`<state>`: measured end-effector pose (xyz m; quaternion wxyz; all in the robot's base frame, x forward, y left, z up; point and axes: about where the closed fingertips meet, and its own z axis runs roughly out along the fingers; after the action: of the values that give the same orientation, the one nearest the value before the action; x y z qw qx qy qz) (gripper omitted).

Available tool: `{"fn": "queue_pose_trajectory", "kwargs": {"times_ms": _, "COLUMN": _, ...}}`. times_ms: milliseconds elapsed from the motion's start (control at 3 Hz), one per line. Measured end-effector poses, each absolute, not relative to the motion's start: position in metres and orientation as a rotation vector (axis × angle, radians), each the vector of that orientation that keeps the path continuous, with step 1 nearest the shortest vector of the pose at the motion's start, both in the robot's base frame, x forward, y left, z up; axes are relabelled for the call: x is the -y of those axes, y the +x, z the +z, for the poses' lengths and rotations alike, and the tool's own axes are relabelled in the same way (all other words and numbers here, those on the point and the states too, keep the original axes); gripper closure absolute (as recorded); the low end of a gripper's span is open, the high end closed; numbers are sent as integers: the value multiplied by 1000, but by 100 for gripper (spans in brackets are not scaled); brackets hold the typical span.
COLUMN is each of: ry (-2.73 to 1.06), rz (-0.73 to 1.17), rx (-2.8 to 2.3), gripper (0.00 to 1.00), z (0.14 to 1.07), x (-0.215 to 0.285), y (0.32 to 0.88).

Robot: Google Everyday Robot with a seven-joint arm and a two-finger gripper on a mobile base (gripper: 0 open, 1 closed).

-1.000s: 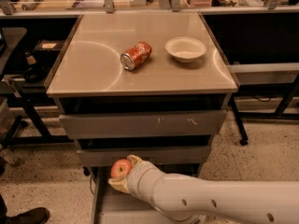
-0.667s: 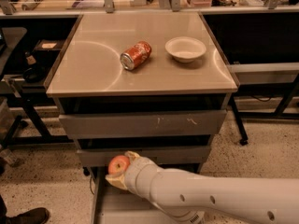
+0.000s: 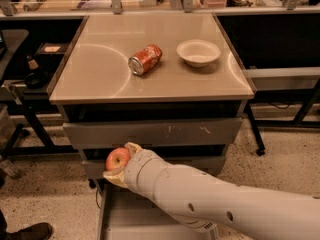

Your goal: Pick apple from bottom drawer and place on counter

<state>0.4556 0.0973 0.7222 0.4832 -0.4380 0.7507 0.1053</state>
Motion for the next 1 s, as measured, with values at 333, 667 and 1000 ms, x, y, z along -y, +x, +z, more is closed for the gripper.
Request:
{"fn": "queue_pose_trajectory", "kwargs": {"times_ms": 333, "ry": -1066, "rz": 257, "rx": -1830, "gripper": 100, "z": 722, "x": -97, "y": 456}}
{"fn": "queue_pose_trajectory", "kwargs": {"times_ms": 667, "ry": -1055, "rz": 238, "rx": -1808, "gripper": 100, "z": 735, "x": -95, "y": 462}}
{"fn": "queue_pose_trajectory", "kwargs": {"times_ms": 1000, "ry": -1060, "rz": 231, "rx": -1746, "gripper": 100, "z": 776, "x": -104, "y": 481}}
